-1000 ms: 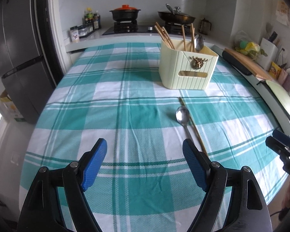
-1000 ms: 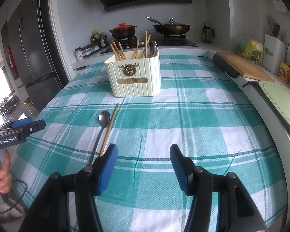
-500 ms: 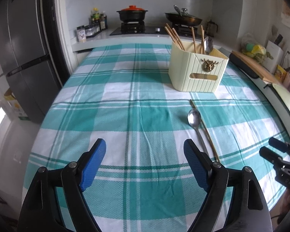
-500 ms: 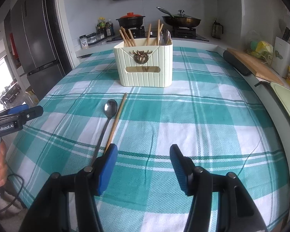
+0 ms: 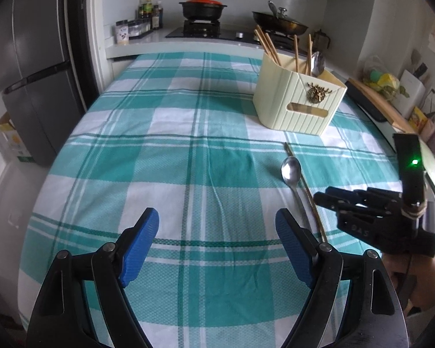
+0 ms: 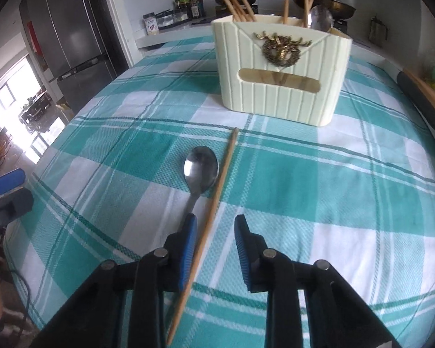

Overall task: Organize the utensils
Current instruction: 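Close the right tool on the last chopstick while the left tool grasps the steel spoon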

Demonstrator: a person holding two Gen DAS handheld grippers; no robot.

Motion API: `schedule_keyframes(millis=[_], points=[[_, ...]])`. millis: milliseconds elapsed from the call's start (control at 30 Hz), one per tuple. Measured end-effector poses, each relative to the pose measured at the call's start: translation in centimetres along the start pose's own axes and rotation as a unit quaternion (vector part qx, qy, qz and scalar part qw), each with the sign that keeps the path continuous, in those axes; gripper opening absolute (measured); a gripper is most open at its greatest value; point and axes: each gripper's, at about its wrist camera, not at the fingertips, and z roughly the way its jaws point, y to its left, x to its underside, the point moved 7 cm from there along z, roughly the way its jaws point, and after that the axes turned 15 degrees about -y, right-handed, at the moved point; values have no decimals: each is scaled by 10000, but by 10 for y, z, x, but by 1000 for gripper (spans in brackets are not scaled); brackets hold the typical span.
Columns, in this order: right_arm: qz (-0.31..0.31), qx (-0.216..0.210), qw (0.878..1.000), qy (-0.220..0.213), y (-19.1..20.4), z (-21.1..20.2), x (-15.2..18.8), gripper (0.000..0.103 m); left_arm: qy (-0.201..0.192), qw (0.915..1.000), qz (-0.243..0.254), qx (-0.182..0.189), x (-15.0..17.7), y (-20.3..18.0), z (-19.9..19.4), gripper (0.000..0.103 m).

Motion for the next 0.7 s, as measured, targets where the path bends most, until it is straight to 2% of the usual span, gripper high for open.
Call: schedule_keyframes(millis=[67,100,133,333,533,600,700], points=[[-116,54,9998,158,0,11,6,16,23,10000,21,9,1,-2,1,84],[-131,112,9998,76,-1,10,6,9,38,10000,39,20,2,-4,2,84],[-111,187,9997,90,-4,10,8,7,51,10000,62,31,2,-5,3,84],[407,746,9964,41,-44,-15,26,6,217,9990,307,228,10,-34,19,84],[768,1260,9891,18,-81,-59,59,6,507,9965,357,560,17,-84,61,84],[853,1228,9888,21,-86,-68,67,6,621,9962,397,472,20,-96,81,84],[887,1107,9899,28,-91,-75,72,7,775,9955,544,60,26,-104,111,84]])
